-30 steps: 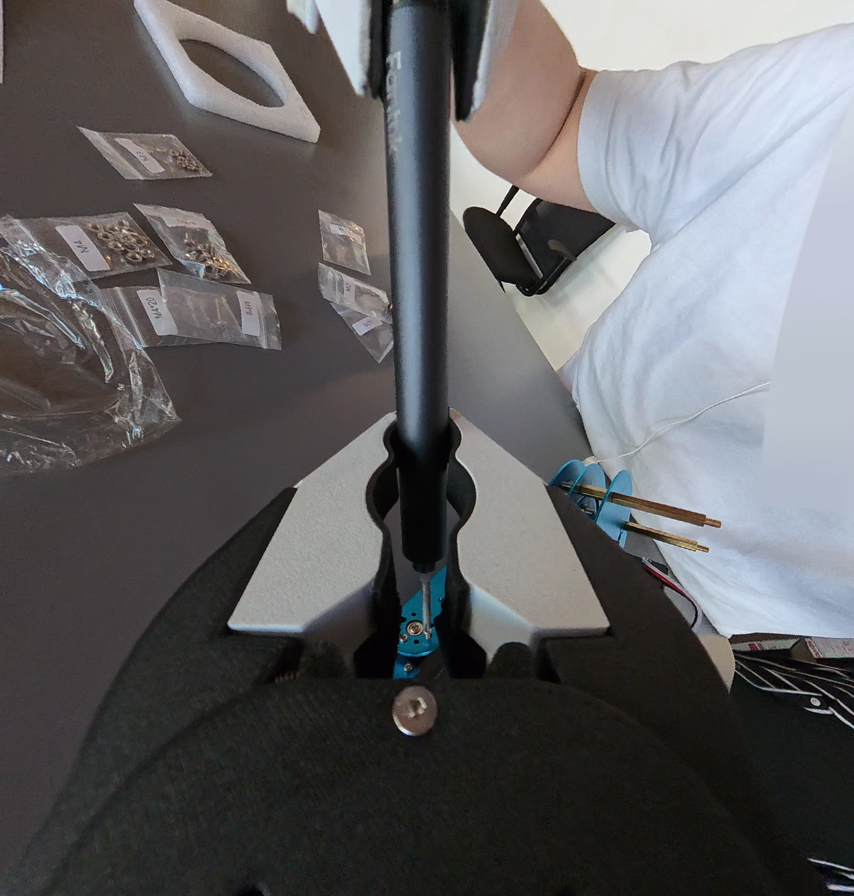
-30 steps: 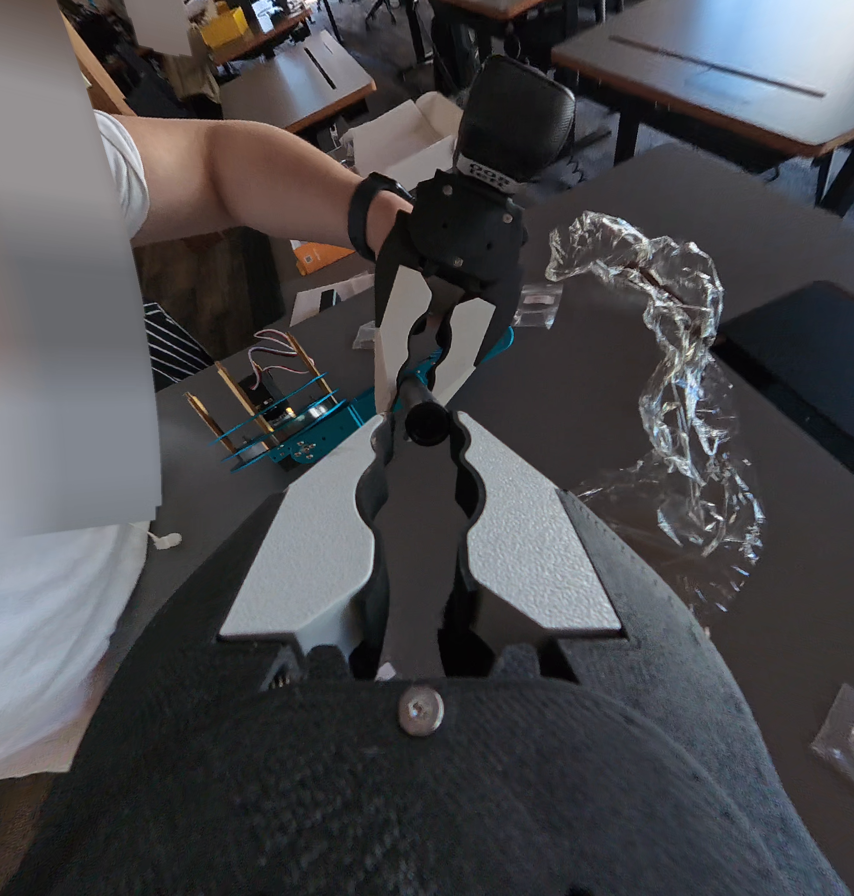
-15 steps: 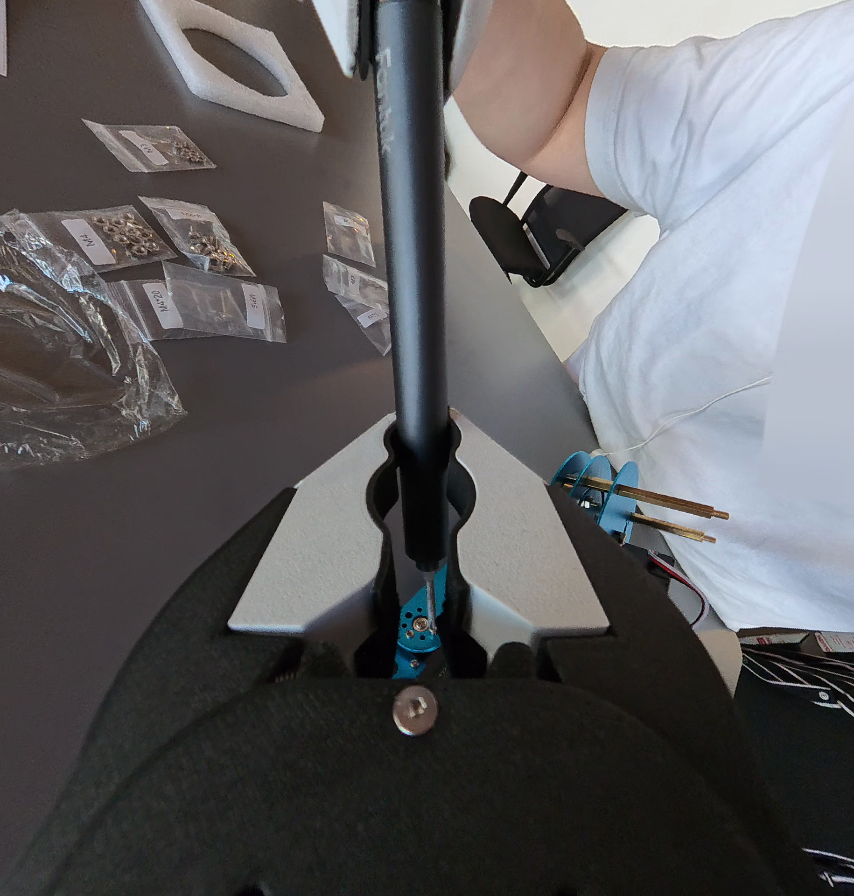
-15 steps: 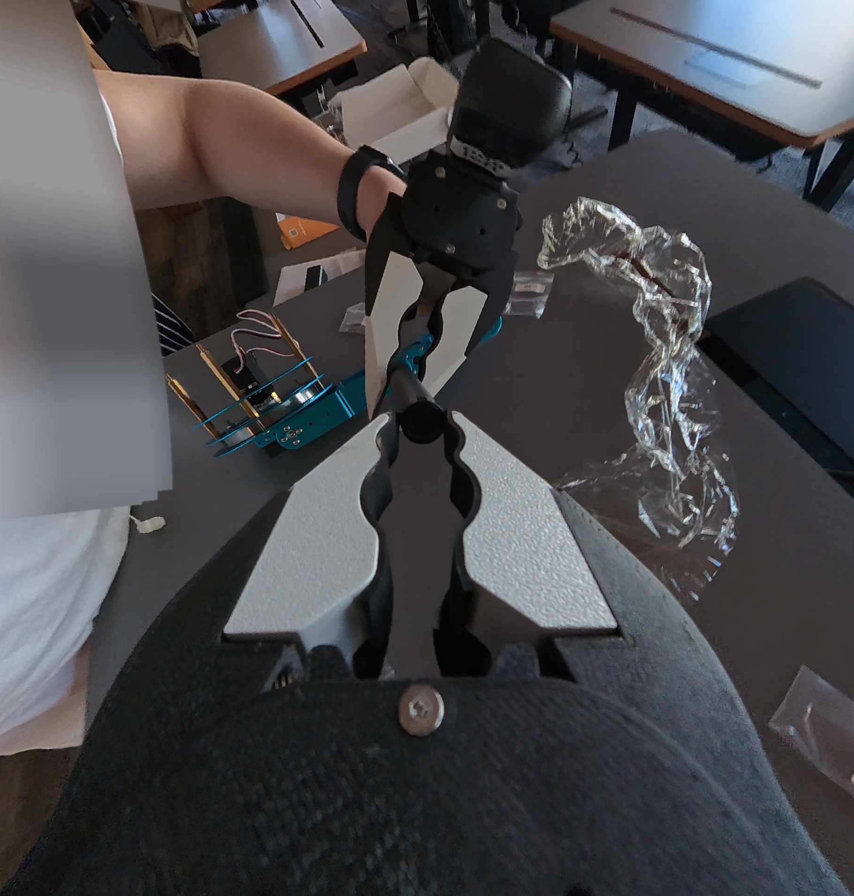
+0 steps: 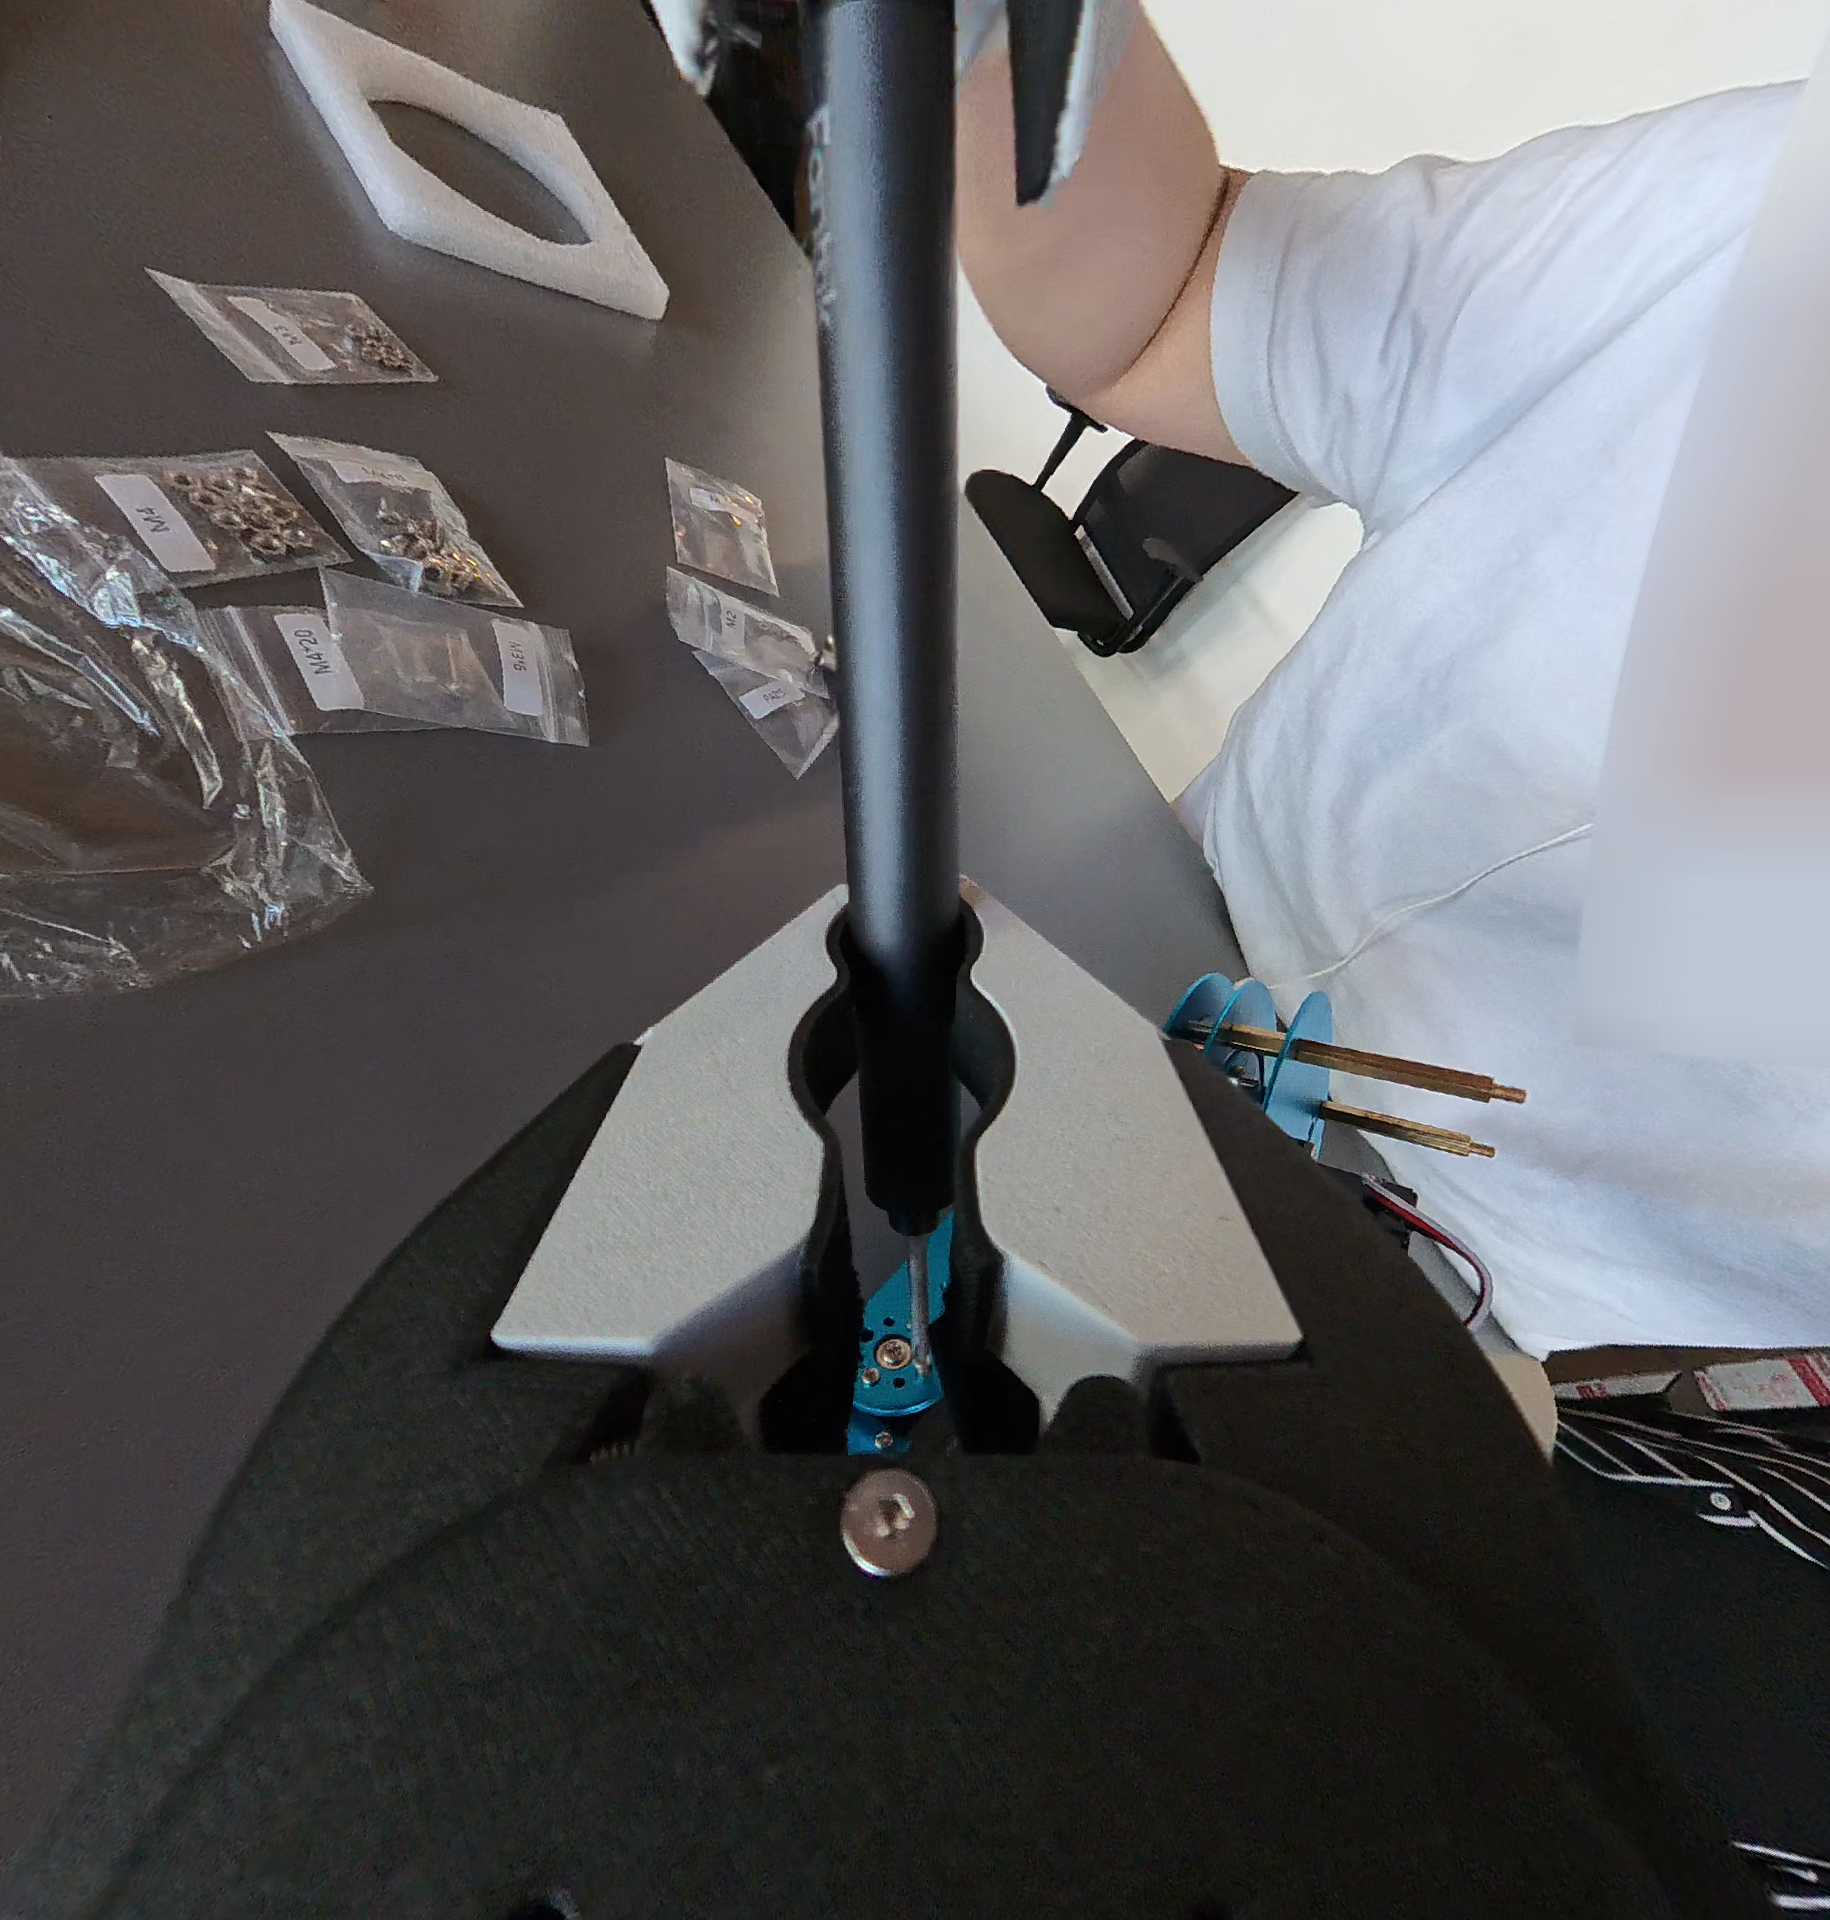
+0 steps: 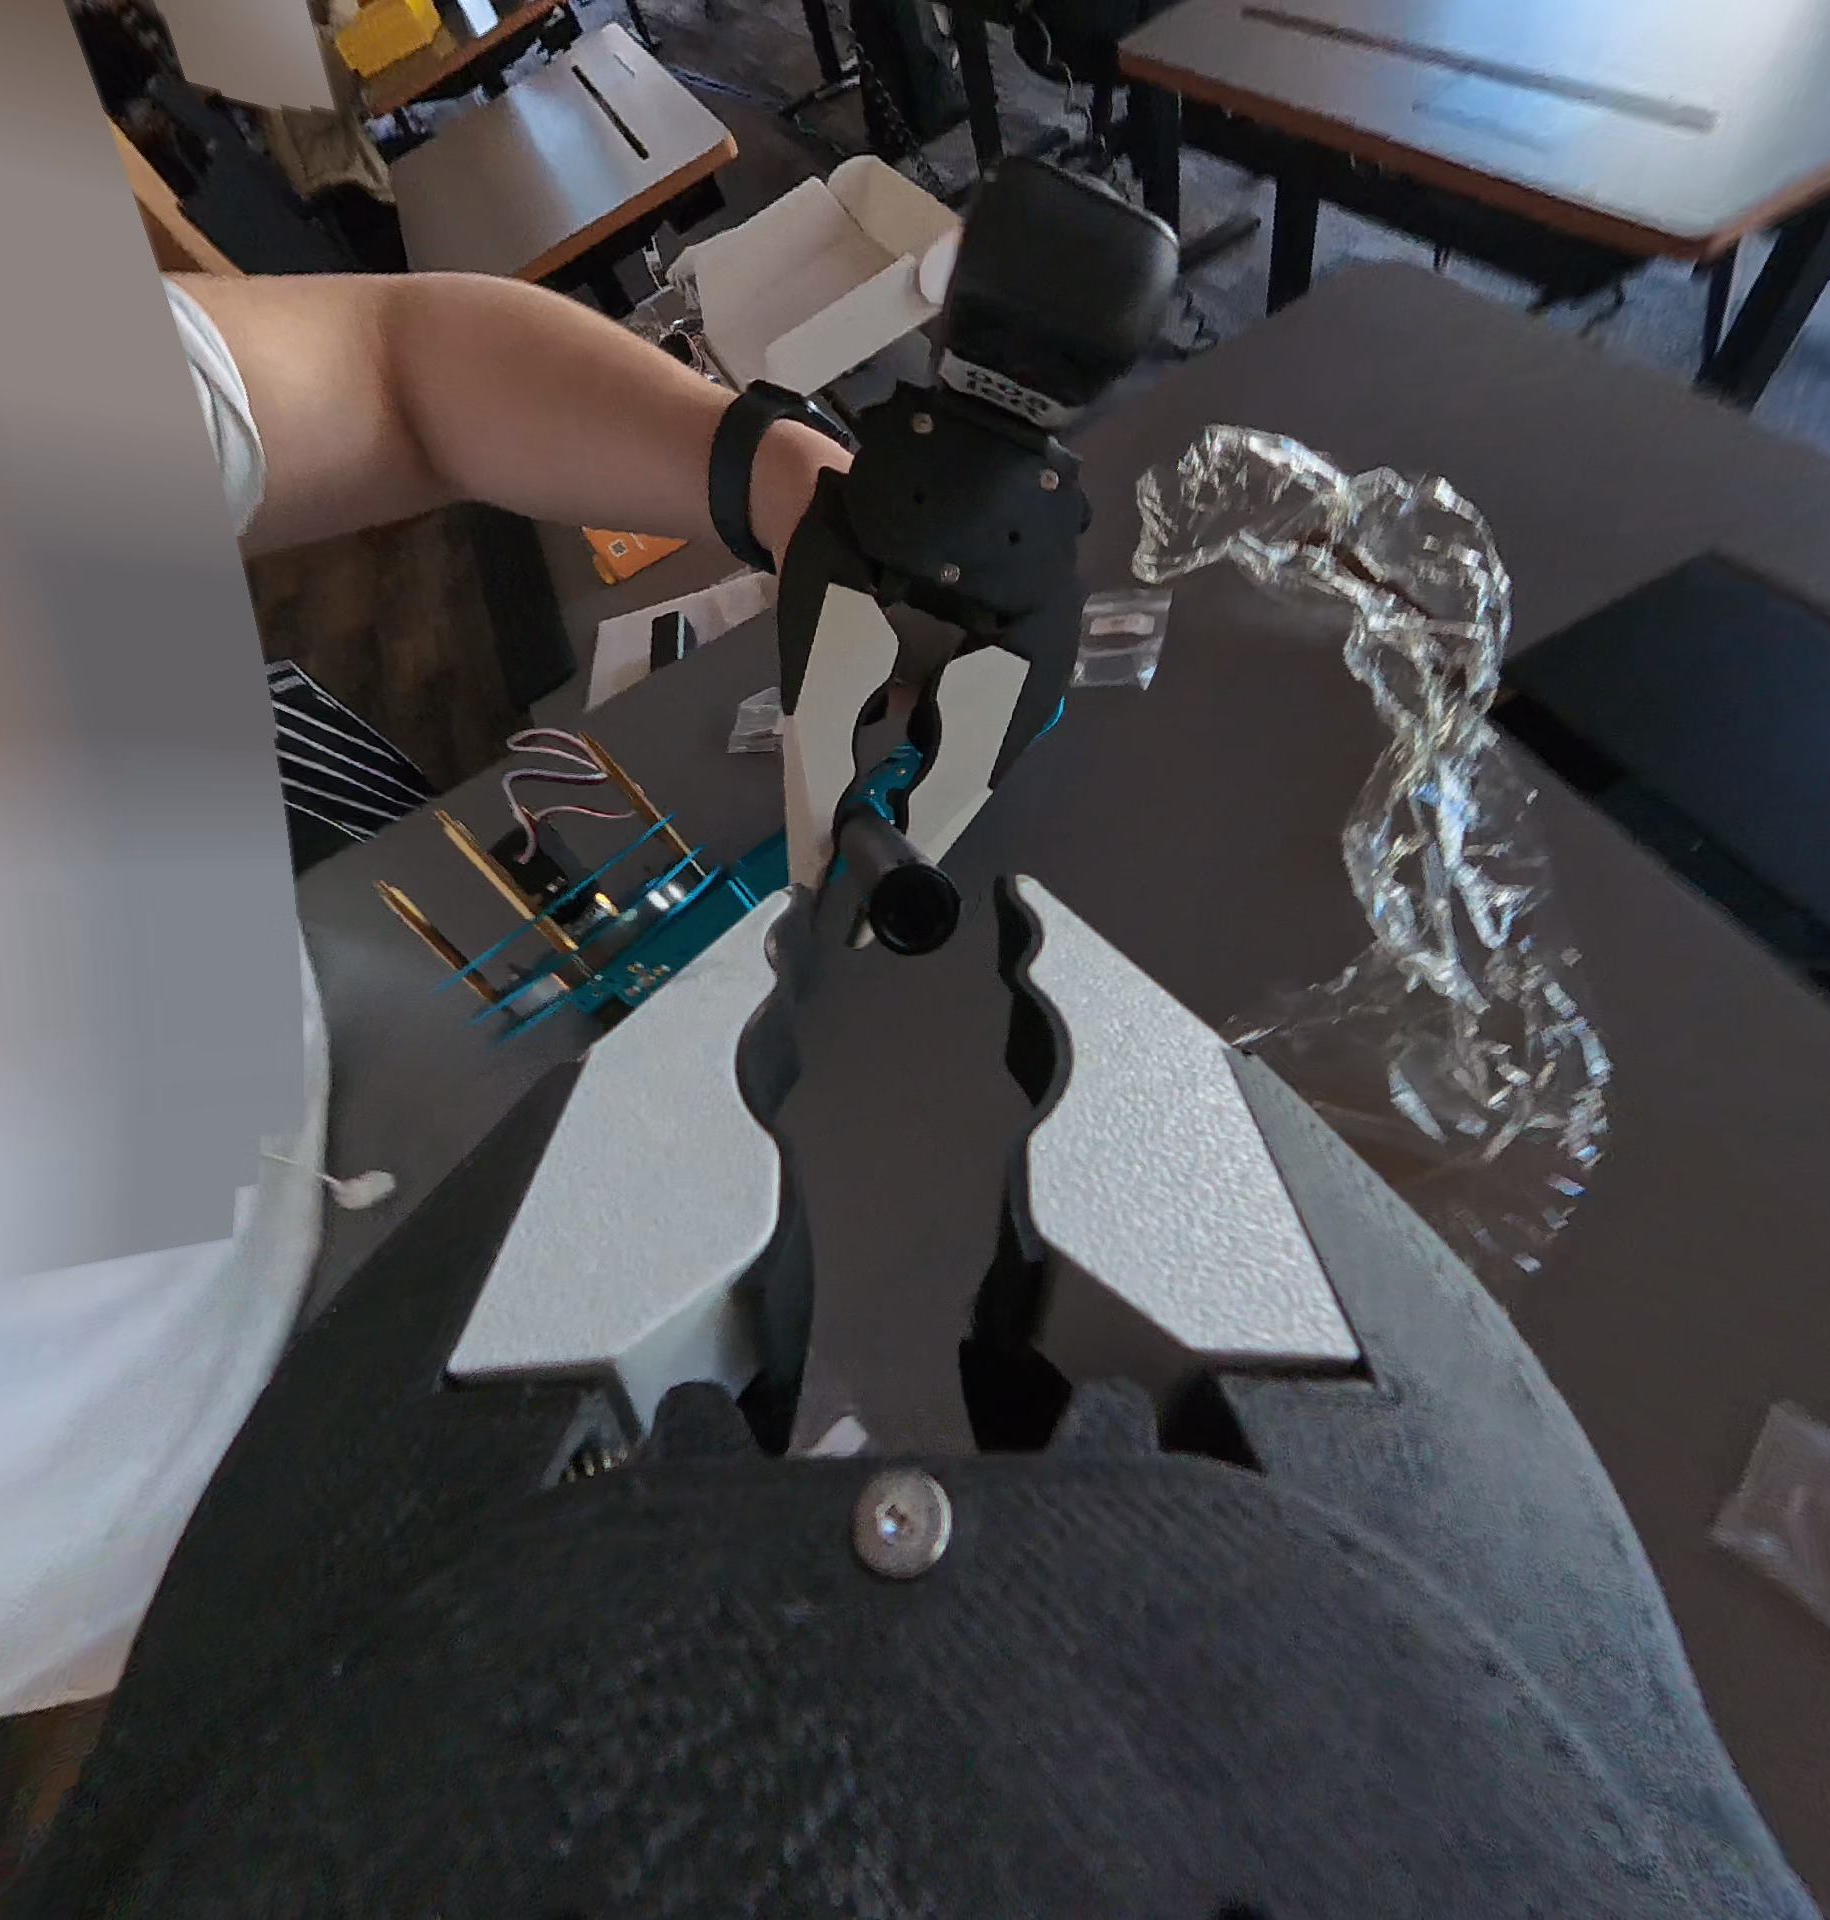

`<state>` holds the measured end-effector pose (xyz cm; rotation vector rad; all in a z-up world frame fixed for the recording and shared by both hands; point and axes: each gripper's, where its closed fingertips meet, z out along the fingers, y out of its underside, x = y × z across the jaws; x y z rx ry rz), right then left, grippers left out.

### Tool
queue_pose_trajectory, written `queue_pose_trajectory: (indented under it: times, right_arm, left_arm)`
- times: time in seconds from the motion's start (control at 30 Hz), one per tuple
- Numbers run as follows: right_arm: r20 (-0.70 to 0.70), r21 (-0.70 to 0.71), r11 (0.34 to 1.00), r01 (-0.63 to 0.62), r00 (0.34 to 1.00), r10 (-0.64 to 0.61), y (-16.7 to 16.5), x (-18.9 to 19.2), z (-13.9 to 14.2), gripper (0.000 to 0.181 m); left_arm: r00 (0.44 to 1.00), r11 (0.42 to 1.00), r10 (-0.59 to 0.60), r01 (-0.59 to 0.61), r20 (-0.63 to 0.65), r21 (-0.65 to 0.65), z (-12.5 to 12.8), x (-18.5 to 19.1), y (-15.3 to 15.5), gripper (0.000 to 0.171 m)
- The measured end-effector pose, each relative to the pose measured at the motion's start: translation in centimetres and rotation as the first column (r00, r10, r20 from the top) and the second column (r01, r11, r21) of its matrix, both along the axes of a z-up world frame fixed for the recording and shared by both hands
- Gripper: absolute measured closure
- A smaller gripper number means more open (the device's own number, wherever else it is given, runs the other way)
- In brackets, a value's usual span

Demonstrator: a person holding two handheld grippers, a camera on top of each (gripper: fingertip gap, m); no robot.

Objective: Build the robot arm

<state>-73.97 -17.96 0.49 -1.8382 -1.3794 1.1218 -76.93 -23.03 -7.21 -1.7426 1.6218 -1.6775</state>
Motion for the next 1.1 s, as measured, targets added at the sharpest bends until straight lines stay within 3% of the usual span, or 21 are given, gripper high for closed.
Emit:
queue_pose_trajectory:
  times: [0.1, 0.2, 0.4, 0.73, 0.83, 0.93, 1.1]
  right_arm:
    - [-0.027, 0.115, 0.993, -0.039, 0.999, 0.042, 0.0, 0.0, 0.1, 0.150]
    - [-0.054, 0.103, 0.993, -0.050, 0.997, 0.056, -0.1, -0.3, 0.2, 0.162]
    - [-0.015, 0.020, 1.000, -0.015, 1.000, 0.015, -0.1, 0.0, -0.2, 0.163]
    - [0.084, -0.214, 0.962, 0.172, 0.984, -0.158, 0.4, 0.1, -0.6, 0.162]
    - [0.012, -0.176, 0.974, 0.145, 0.989, -0.146, 0.4, -0.3, 0.2, 0.161]
    - [-0.109, -0.159, 0.982, 0.101, 0.987, -0.119, 0.3, -0.7, 0.9, 0.143]
    - [-0.250, -0.106, 0.992, 0.073, 0.963, -0.097, 0.6, -0.8, 1.3, 0.162]
  left_arm:
    - [1.000, 1.000, -0.006, 0.006, 0.003, 0.004, 0.0, -0.1, -0.1, 0.161]
    - [1.000, 1.000, -0.012, 0.012, -0.002, 0.006, -0.1, -0.1, -0.2, 0.161]
    - [1.000, 1.000, -0.013, 0.013, -0.007, -0.006, -0.2, 0.0, -0.2, 0.161]
    - [0.999, 1.000, -0.014, 0.014, -0.034, -0.001, -0.5, 0.2, -0.2, 0.163]
    - [1.000, 1.000, -0.006, 0.006, -0.013, -0.004, -0.2, 0.2, -0.2, 0.164]
    - [1.000, 1.000, 0.002, -0.002, -0.003, -0.021, -0.1, 0.0, 0.0, 0.163]
    - [1.000, 1.000, 0.001, 0.000, 0.013, -0.013, 0.1, -0.1, 0.0, 0.163]
